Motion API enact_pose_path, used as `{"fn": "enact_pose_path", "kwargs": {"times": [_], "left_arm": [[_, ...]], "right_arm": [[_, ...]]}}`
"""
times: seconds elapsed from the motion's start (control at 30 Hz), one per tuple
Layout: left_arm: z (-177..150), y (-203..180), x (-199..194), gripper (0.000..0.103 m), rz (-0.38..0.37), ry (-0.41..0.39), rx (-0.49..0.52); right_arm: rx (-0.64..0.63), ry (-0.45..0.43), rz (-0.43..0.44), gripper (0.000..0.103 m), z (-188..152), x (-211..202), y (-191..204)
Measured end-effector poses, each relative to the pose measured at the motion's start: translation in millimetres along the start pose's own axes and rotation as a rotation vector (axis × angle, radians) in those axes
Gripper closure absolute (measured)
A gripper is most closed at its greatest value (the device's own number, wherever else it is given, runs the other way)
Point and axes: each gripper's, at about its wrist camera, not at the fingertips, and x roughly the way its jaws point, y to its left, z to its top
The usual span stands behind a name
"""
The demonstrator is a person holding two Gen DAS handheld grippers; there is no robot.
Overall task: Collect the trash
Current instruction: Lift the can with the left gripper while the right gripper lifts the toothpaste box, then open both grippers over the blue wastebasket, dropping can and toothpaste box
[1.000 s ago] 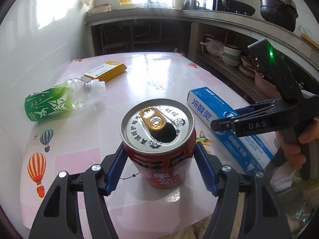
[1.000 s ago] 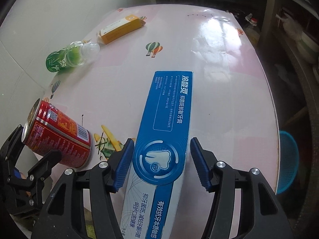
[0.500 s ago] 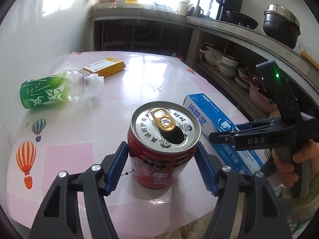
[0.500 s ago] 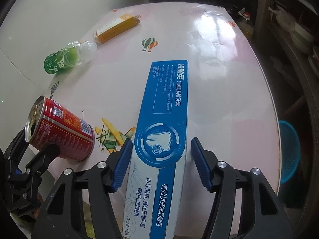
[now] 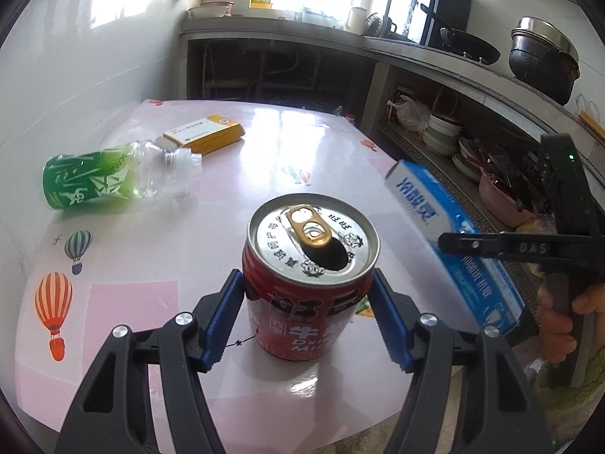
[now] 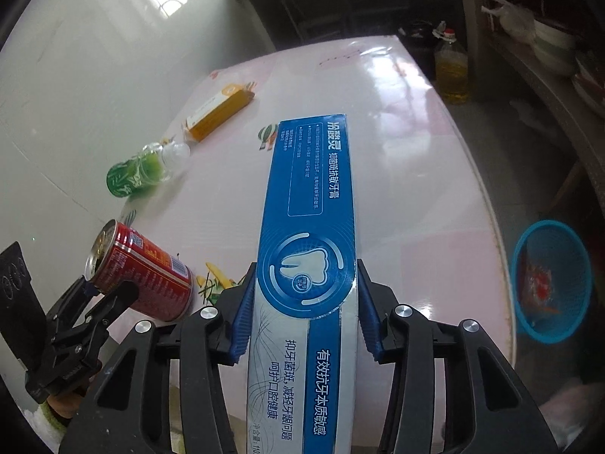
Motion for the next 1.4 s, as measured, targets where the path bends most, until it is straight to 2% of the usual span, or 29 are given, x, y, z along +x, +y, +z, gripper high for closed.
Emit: {"fn": "enact_pose_path", "kwargs": {"times": [0.07, 0.2, 0.3, 0.43, 0.5, 0.57, 0.73, 0.87, 0.93, 1.0, 1.07, 1.13, 1.2, 1.4], "left_arm": [[9, -8, -4, 0.038, -0.02, -0.011, 0.008], [36, -39, -13, 0.038, -0.096, -0.057, 0.065], [59, -69, -13, 0.038, -0.181, -0.072, 0.101], [92, -122, 4, 0.038, -0.337, -0.022, 0.144], [104, -154, 20, 0.038, -0.409, 0.026, 0.176], [109, -185, 39, 0.038, -0.446, 0.081, 0.207], [110, -258, 121, 0.038, -0.489, 0.364, 0.236], [101, -312, 185, 0.038, -0.482, 0.53, 0.283], [101, -332, 211, 0.038, -0.477, 0.566, 0.279], [105, -349, 236, 0.037, -0.478, 0.575, 0.264], [111, -350, 247, 0.031, -0.461, 0.551, 0.231], [116, -341, 247, 0.028, -0.468, 0.519, 0.171], [122, -323, 240, 0.027, -0.506, 0.496, 0.116], [138, -262, 198, 0.027, -0.503, 0.379, 0.068]], "right_arm": [[0.04, -0.052, -0.018, 0.058, 1, -21, -17], [0.152, -0.169, -0.107, 0.058, -5, -72, -66], [0.253, -0.229, -0.183, 0.058, -20, -107, -109], [0.399, -0.25, -0.237, 0.058, -53, -130, -160], [0.482, -0.231, -0.245, 0.058, -73, -130, -185], [0.558, -0.207, -0.238, 0.058, -92, -121, -206], [0.726, -0.125, -0.215, 0.058, -126, -83, -259], [0.811, -0.084, -0.208, 0.058, -122, -49, -299], [0.825, -0.089, -0.232, 0.057, -109, -39, -316], [0.821, -0.084, -0.298, 0.053, -92, -25, -334], [0.813, -0.078, -0.349, 0.042, -83, -14, -350], [0.798, -0.088, -0.408, 0.04, -80, -10, -354], [0.775, -0.096, -0.443, 0.038, -82, -8, -352], [0.747, -0.087, -0.456, 0.038, -107, -15, -327]]}}
